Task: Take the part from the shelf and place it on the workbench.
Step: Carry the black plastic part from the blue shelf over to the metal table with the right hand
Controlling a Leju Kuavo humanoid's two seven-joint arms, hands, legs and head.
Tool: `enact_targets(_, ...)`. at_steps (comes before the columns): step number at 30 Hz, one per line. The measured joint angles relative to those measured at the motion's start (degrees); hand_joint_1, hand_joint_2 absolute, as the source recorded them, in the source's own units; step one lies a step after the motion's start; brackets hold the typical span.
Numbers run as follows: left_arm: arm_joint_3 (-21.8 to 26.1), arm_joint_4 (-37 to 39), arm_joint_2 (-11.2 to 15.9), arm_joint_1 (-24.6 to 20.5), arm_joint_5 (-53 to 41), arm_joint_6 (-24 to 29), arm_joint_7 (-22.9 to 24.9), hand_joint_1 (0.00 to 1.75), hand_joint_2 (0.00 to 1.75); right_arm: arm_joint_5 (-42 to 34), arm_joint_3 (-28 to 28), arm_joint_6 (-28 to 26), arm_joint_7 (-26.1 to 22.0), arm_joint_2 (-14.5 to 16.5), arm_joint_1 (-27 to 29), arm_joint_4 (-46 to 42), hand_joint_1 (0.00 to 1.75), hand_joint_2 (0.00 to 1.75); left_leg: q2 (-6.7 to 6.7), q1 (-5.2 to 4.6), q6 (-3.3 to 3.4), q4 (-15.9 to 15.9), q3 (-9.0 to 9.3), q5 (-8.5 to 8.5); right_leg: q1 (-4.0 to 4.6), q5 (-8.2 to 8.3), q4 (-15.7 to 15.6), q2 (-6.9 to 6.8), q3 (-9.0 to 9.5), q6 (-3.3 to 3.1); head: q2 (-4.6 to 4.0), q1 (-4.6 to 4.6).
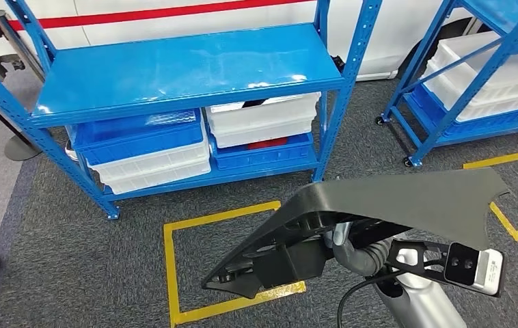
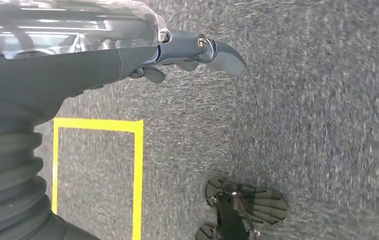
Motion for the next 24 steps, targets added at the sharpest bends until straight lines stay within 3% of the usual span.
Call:
enact_targets(2,-0.01,0.0,0.03,-0.03,-0.25,-0.08,0.2,0.0,1.75,0.8,-0.38,0.57,0.0,0.68,0.75,-0.88,1.66,1.75,-2.01,0.18,-0.51,4.61,-1.86,-3.19,-0.19,0.43,-0.2,1.02,-0.2,-0.74,0.0,0.0)
enact_targets(4,-0.01,0.0,0.08,0.0,-0.34,-0.11,0.34,0.0,1.75,1.51,-0.43,1.05,0.01,1.55,1.54,-1.47,1.66,1.75,-3.66,0.18,-0.67,12.39,-5.1,-7.06,-0.07,0.64,-0.19,2.11,-0.47,-1.12,0.0,0.0)
enact_targets(5,0.0,0.0,0.1,0.02,-0.37,-0.14,0.39,0.0,1.75,1.91,-0.42,1.29,0.01,1.97,1.98,-1.72,1.66,1.75,-3.94,0.17,-0.67,15.23,-6.32,-7.9,0.02,0.73,-0.16,2.76,-0.57,-1.21,0.0,0.0)
enact_targets(6,-0.01,0.0,0.13,0.05,-0.41,-0.19,0.42,0.0,1.75,2.25,-0.4,1.5,0.02,2.37,2.33,-1.97,1.66,1.75,-4.06,0.17,-0.59,16.05,-6.63,-7.62,0.08,0.8,-0.11,3.42,-0.64,-1.24,0.0,0.0)
enact_targets(7,-0.01,0.0,0.14,0.08,-0.47,-0.27,0.44,0.0,1.75,2.55,-0.36,1.61,0.02,2.74,2.57,-2.23,1.66,1.75,-4.17,0.16,-0.45,14.83,-5.99,-6.4,0.14,0.86,-0.03,4.09,-0.66,-1.25,0.0,0.0)
enact_targets(8,-0.01,0.0,0.19,0.08,-0.65,-0.38,0.45,0.0,1.75,2.87,-0.25,1.45,0.03,3.15,2.68,-2.57,1.66,1.75,-4.52,0.15,-0.21,11.42,-4.31,-4.29,0.17,0.88,0.09,4.79,-0.66,-1.21,0.0,0.0)
enact_targets(10,-0.07,0.0,0.49,0.05,-1.28,-0.63,0.52,0.0,1.75,3.64,0.36,0.02,0.04,3.86,2.65,-3.5,1.66,1.75,-6.57,0.16,0.35,3.54,-0.57,-1.14,0.21,0.92,0.42,5.99,-0.85,-0.97,0.0,0.0)
enact_targets(12,-0.37,0.0,0.88,-0.13,-2.08,-0.86,0.72,0.0,1.75,4.51,1.51,-2.45,0.11,4.35,2.55,-4.75,1.66,1.75,-7.94,0.07,0.68,-0.17,1.01,-0.38,0.07,1.2,0.61,6.99,-1.44,-0.33,0.0,-0.01)
enact_targets(14,-0.83,0.0,1.14,-0.45,-2.78,-1.29,0.99,0.0,1.75,5.17,2.81,-5.0,0.21,4.52,2.47,-6.13,1.66,1.75,-7.15,0.13,1.03,-0.68,1.03,-0.1,-0.08,1.53,0.58,7.79,-1.9,0.45,0.0,-0.01)
enact_targets(16,-1.23,0.0,1.33,-0.55,-3.54,-2.01,1.33,0.0,1.75,5.67,3.97,-7.4,0.19,4.43,2.31,-7.64,1.66,1.75,-5.95,0.41,1.71,-1.32,1.11,0.41,0.07,0.38,2.08,6.43,-2.72,1.03,0.0,0.01)
enact_targets(17,-1.47,0.0,1.38,-0.5,-3.91,-2.34,1.53,0.0,1.75,5.9,4.5,-8.41,0.15,4.32,2.22,-8.39,1.66,1.75,-5.29,0.55,1.97,-1.56,1.12,0.61,0.1,-1.14,4.43,5.16,-3.82,1.26,0.0,0.01)
enact_targets(18,-1.76,0.0,1.45,-0.43,-4.25,-2.54,1.67,0.0,1.75,6.06,5.0,-9.06,0.1,4.18,2.16,-9.06,1.66,1.75,-4.67,0.45,2.12,-1.61,1.05,0.67,0.03,-3.05,7.83,3.83,-5.42,1.47,0.0,0.01)
enact_targets(20,-2.26,0.0,1.56,-0.34,-4.69,-2.68,1.86,0.0,1.75,6.38,5.92,-9.34,0.05,3.87,2.22,-10.22,1.66,1.75,-3.43,0.36,2.17,-1.55,0.86,0.69,-0.32,-5.93,14.7,2.78,-8.59,1.88,0.0,0.0)
enact_targets(22,-2.44,0.0,1.64,-0.33,-4.85,-2.68,1.93,0.0,1.75,6.53,6.44,-9.01,0.05,3.68,2.31,-10.87,1.66,1.75,-2.64,0.34,2.16,-1.51,0.78,0.69,-0.53,-6.48,17.46,2.59,-9.82,2.09,0.0,0.0)
enact_targets(24,-2.45,0.0,1.65,-0.34,-4.88,-2.67,1.96,0.0,1.75,6.55,6.51,-8.89,0.05,3.65,2.34,-10.98,1.66,1.75,-2.49,0.35,2.15,-1.5,0.78,0.69,-0.57,-6.34,17.55,2.56,-9.84,2.12,0.0,0.0)
